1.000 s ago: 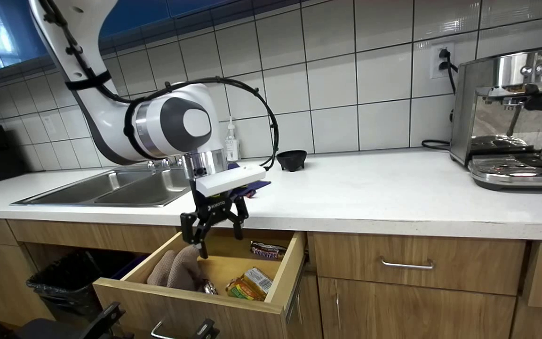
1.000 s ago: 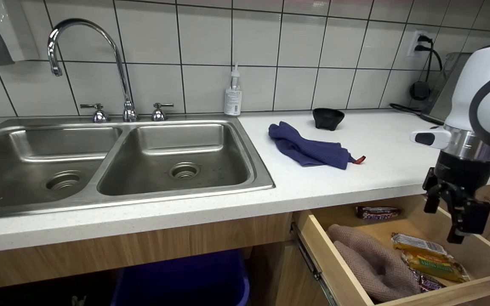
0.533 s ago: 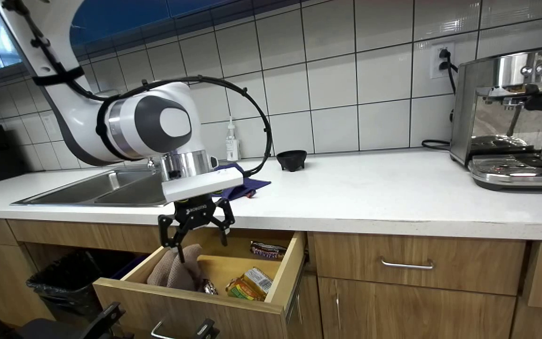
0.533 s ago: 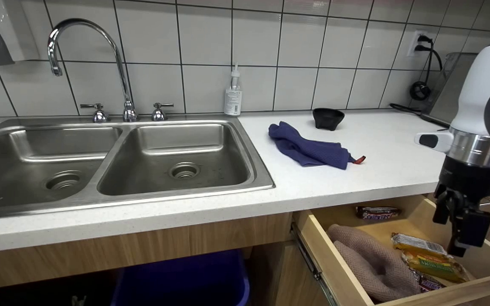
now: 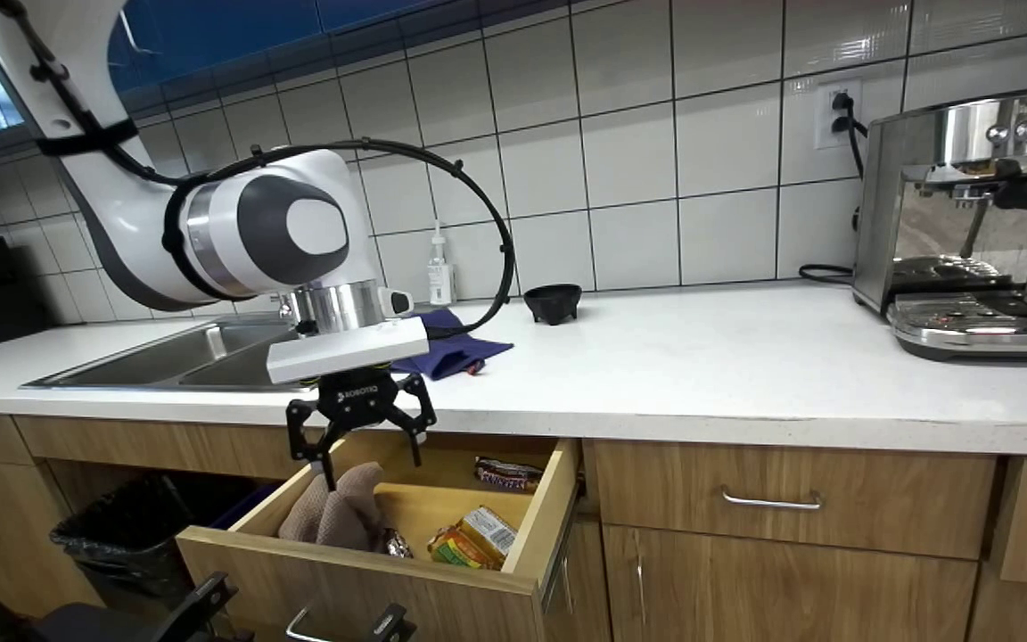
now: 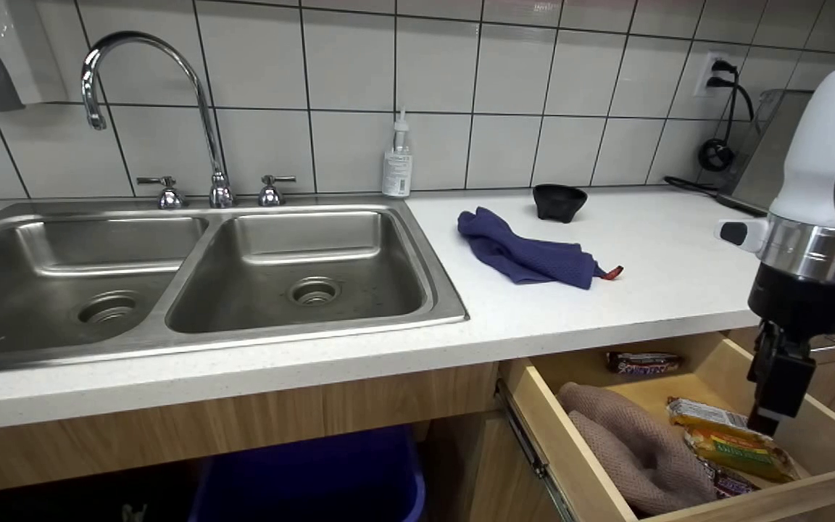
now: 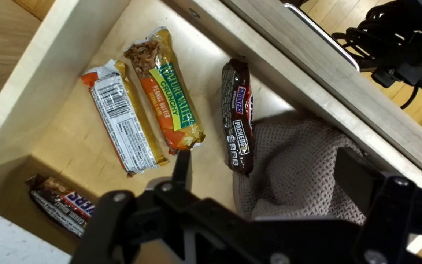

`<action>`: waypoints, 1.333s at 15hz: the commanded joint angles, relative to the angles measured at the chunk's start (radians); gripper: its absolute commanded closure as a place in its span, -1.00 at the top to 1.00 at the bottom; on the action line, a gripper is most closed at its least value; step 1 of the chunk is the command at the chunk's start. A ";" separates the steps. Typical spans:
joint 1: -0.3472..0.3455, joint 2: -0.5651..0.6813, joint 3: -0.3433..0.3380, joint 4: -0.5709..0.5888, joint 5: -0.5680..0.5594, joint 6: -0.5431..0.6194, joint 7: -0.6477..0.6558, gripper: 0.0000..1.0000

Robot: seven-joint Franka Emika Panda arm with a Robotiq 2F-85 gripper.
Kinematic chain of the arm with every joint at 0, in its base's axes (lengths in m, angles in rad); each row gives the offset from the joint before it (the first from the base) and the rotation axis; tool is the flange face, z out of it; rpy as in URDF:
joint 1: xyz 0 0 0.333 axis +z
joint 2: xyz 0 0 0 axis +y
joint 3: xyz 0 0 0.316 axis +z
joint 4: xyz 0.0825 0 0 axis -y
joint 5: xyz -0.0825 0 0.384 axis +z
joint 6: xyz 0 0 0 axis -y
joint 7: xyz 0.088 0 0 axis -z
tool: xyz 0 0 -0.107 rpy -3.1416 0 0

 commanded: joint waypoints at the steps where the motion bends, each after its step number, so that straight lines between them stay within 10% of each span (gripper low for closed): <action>1: 0.011 -0.038 0.010 -0.004 -0.008 -0.046 0.112 1.00; 20: 0.046 -0.111 0.041 -0.006 0.098 -0.381 0.182 1.00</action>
